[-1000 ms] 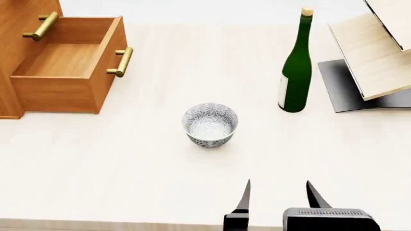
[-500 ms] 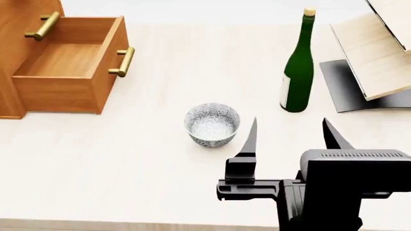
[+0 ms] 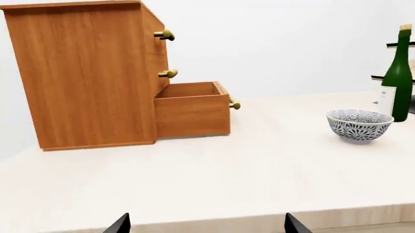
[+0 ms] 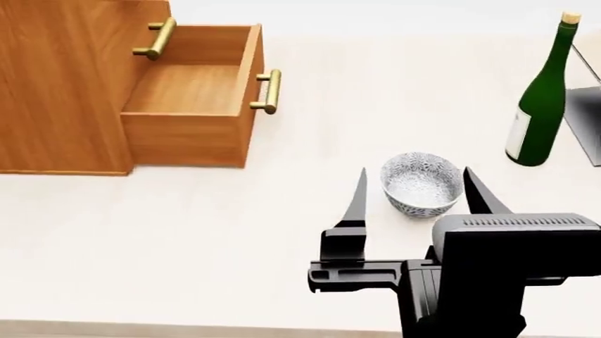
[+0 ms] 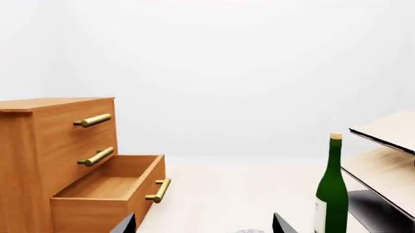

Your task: Put the bowl in the bottom drawer of the cabinet and close it.

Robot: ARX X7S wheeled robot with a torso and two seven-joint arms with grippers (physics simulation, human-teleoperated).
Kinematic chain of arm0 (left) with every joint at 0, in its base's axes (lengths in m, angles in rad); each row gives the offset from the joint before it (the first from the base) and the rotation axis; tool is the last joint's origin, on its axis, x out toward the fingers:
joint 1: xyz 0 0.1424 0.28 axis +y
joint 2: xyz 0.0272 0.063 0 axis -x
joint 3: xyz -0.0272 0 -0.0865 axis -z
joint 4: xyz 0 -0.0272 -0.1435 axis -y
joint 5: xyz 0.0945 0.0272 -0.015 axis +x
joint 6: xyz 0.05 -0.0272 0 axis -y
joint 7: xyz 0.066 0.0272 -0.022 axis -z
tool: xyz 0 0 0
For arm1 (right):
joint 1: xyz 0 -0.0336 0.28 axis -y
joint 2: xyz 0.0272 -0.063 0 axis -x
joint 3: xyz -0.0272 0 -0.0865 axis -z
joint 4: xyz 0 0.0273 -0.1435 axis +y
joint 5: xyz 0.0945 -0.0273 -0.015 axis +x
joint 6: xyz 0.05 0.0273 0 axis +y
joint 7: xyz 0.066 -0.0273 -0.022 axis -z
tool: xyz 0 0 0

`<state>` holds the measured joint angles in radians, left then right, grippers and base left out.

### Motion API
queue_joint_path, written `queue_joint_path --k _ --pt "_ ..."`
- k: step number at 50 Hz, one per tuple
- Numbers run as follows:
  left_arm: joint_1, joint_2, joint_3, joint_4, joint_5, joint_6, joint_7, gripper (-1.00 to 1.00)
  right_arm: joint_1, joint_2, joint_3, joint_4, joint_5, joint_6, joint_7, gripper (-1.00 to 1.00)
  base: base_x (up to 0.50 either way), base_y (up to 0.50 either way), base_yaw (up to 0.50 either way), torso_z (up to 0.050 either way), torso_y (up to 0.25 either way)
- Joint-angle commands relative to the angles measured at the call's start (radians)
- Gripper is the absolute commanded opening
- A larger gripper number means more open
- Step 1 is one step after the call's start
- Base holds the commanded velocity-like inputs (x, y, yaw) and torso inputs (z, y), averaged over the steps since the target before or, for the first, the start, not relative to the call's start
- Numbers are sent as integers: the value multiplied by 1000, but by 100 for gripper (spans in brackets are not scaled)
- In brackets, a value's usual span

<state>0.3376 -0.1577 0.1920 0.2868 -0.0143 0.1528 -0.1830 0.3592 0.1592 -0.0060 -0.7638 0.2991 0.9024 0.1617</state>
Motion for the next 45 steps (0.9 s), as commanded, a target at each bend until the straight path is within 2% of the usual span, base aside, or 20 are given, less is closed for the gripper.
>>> queue_joint_path --k 1,26,36,45 --pt "-2 -9 12 -3 1 3 -11 100 -1 4 2 -3 15 -3 4 100 0 500 0 0 0" --pt "-7 -25 27 -5 -11 4 -30 100 2 5 6 0 51 7 19 100 0 500 0 0 0" --pt "-7 -32 34 -4 -11 5 -38 100 -5 20 -27 28 8 -44 41 100 0 491 0 0 0" --pt "-4 -38 41 9 -10 -3 -46 100 0 18 -17 37 29 2 54 100 56 0 0 0 0"
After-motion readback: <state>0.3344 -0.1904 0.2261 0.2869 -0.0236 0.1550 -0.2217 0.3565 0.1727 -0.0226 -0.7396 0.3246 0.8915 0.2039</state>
